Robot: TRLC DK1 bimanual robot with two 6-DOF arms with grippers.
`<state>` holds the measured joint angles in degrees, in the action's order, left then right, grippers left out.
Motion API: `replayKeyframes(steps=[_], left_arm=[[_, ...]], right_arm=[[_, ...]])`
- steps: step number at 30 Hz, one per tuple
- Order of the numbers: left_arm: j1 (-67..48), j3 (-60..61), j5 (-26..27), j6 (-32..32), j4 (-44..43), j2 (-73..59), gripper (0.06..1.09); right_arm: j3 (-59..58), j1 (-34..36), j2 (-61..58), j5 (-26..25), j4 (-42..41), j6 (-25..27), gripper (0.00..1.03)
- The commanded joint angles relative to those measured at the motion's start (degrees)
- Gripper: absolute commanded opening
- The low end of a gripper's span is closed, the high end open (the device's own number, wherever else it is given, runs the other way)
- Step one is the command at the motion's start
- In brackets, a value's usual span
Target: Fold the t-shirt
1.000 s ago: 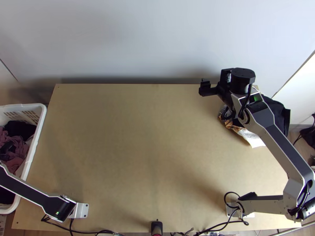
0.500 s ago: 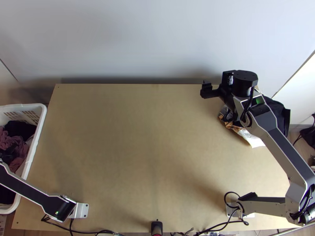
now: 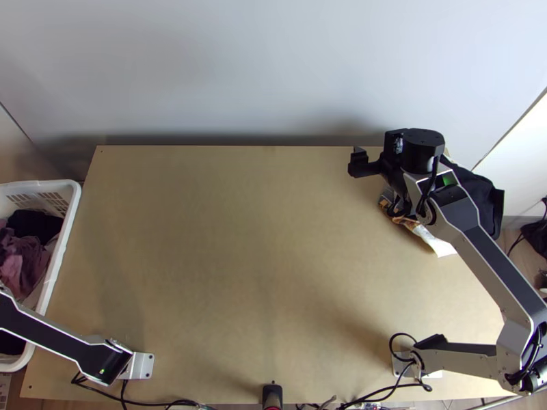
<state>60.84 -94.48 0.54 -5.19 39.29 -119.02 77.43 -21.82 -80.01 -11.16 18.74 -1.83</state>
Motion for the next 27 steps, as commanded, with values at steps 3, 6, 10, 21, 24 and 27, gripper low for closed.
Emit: replayKeyframes(steps=[3, 6, 10, 21, 24, 27], left_arm=[[-4.0, 0.6, 3.1, -0.3, 4.5, 14.0, 0.09], [-5.6, 0.6, 4.3, -0.3, 6.2, 16.4, 0.09], [-7.8, 0.6, 4.7, -0.5, 8.9, 19.4, 0.09], [-18.3, 2.7, 6.3, -2.5, 14.1, 31.7, 0.09], [-22.2, 4.7, 6.3, -2.6, 14.4, 34.3, 0.09], [-26.7, 7.2, 6.3, -2.7, 14.5, 37.5, 0.09]], right_arm=[[-0.7, -0.1, 0.2, -0.1, -0.6, 0.0, 0.97], [-0.7, -0.1, 0.5, -0.2, -0.8, 0.0, 0.97], [-0.5, 0.0, 1.1, -0.3, -0.8, 0.4, 0.97], [-2.2, 0.1, 3.0, -0.4, -1.3, 0.5, 0.97], [-2.9, 0.1, 3.9, -0.4, -1.5, 0.5, 0.97], [-3.9, 0.6, 4.9, -0.4, -1.6, 0.4, 0.97]])
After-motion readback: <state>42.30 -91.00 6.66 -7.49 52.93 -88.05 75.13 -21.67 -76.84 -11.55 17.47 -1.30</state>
